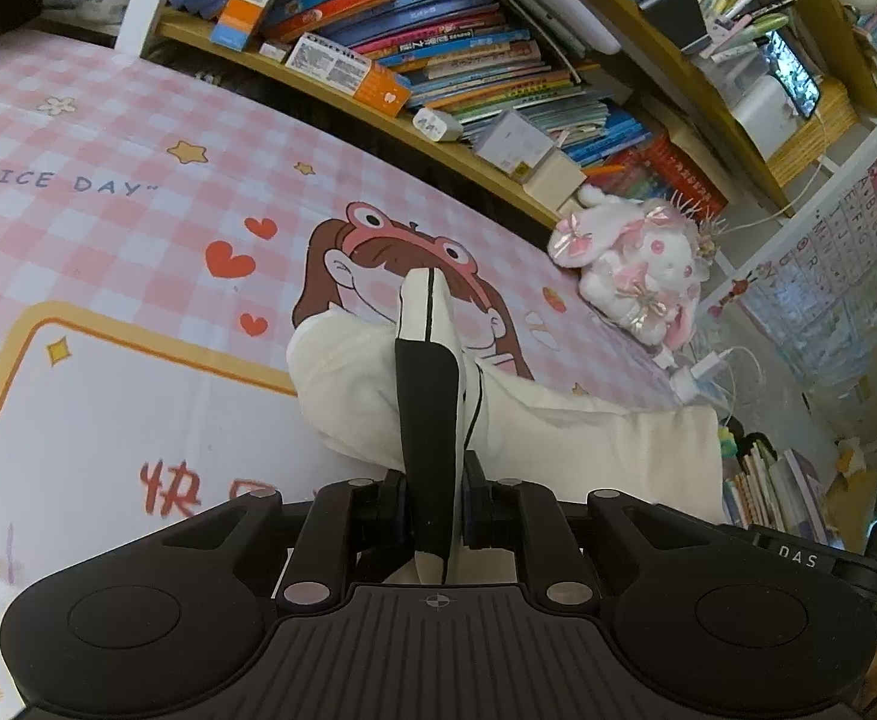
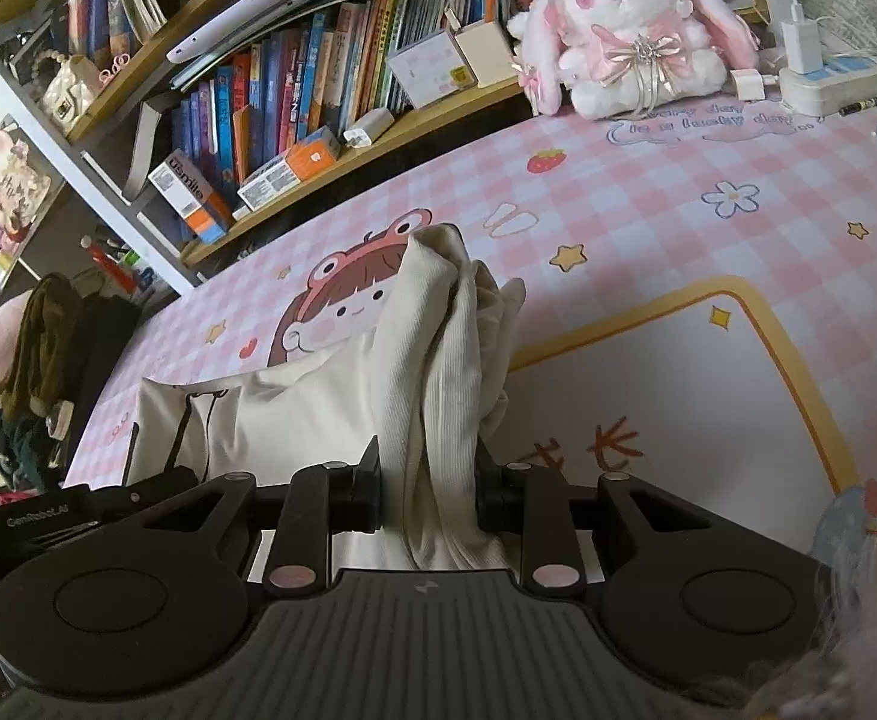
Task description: Fold clothes
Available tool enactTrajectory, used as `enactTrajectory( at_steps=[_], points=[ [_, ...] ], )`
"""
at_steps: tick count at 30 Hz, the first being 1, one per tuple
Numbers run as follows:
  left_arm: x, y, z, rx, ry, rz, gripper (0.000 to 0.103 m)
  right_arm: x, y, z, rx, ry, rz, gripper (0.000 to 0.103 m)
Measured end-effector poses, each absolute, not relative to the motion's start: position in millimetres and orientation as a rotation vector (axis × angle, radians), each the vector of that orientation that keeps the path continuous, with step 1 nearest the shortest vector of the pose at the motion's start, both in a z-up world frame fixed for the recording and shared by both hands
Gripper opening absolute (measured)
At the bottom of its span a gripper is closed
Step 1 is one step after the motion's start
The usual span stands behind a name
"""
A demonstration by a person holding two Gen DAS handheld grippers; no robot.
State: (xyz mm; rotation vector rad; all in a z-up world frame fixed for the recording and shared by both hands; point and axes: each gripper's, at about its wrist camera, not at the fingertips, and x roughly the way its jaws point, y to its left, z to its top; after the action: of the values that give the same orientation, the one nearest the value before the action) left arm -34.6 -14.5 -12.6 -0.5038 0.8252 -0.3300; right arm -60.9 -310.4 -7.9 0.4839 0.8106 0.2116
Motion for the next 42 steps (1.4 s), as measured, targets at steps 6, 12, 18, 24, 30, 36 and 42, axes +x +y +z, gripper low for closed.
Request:
enactTrajectory(
  at_steps=[6,12,18,24,30,36,42],
  points=[
    [-56.0,-21.4,-11.1,-0.508,0.814,-0.3,0.014,-74.5,-317.8,-6.8,0.466,0.802,0.25,0.024],
    [-75.4,-27.4,-8.2,-0.512,0.795,-0.276,0.013,-85.4,-322.9,-3.6,0.438,0.795,0.287,0.024],
    [-82.6,-25.6,-4.8,-0.527,0.781,-0.263,0.013,-91.5,-322.5,1.5,0.413,0.781,0.323,0.024],
    [-65.1,-14.6,-2.9,-0.509,0.777,-0.283,0.013,-85.1,-313.9,6.9,0.392,0.765,0.321,0.024],
    [-34.1,11.9,2.2,-0.494,0.763,-0.3,0.013,-60.9,-291.9,11.6,0.397,0.741,0.312,0.024],
    [4.5,39.9,6.5,-0.505,0.767,-0.318,0.013,-27.4,-262.8,17.4,0.391,0.727,0.309,0.024],
    [49.6,58.8,12.2,-0.493,0.761,-0.344,0.013,12.5,-243.0,23.5,0.39,0.717,0.293,0.023]
  ],
)
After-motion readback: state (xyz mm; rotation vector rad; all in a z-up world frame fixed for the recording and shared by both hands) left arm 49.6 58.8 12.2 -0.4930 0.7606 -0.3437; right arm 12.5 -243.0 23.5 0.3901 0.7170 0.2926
